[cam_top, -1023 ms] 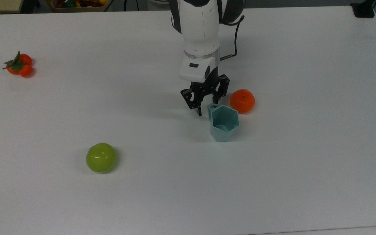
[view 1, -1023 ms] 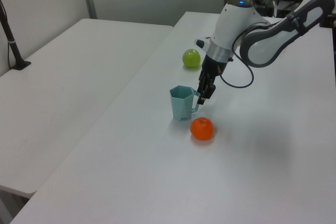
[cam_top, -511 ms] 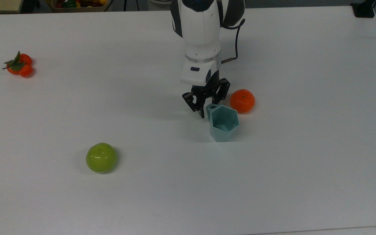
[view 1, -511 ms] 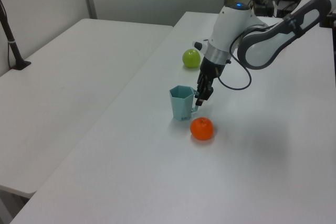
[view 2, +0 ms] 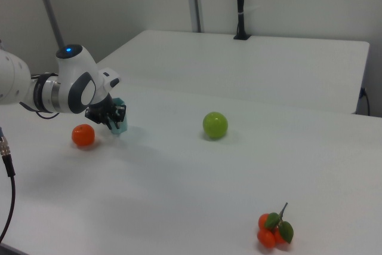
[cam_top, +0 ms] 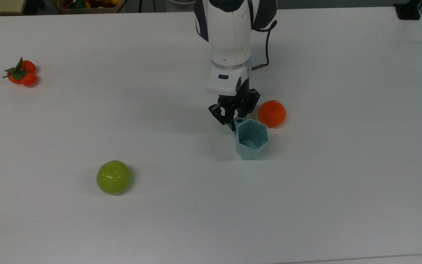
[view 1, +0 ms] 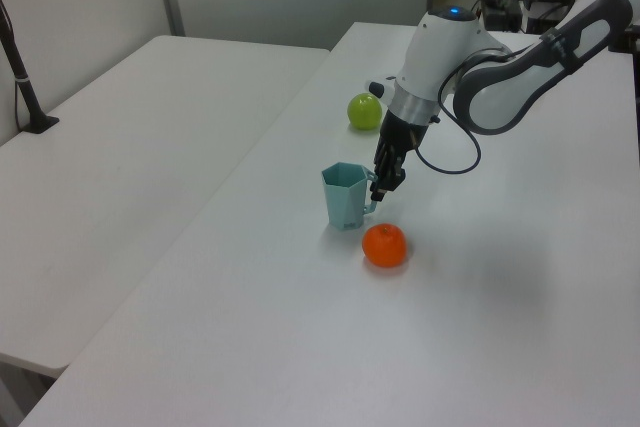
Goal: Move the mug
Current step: 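Close the gripper on the rim of the teal jug, then lift the teal jug and carry it toward the tangerine cluster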
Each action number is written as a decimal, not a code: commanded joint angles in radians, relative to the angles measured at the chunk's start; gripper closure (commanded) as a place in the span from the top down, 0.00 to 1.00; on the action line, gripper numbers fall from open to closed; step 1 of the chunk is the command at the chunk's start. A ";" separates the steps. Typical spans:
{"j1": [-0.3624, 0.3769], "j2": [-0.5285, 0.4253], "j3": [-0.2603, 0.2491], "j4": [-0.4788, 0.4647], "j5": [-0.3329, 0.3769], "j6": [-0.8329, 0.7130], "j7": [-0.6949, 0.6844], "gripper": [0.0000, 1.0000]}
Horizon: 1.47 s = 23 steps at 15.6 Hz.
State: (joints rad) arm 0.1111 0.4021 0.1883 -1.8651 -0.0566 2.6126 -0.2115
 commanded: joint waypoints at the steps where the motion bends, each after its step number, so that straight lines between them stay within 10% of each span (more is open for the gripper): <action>1: 0.009 0.003 0.002 -0.002 -0.026 0.015 0.026 0.00; 23: -0.056 -0.305 0.010 0.017 0.073 -0.267 0.130 0.00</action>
State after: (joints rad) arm 0.0752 0.1654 0.1911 -1.8379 -0.0052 2.4272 -0.0956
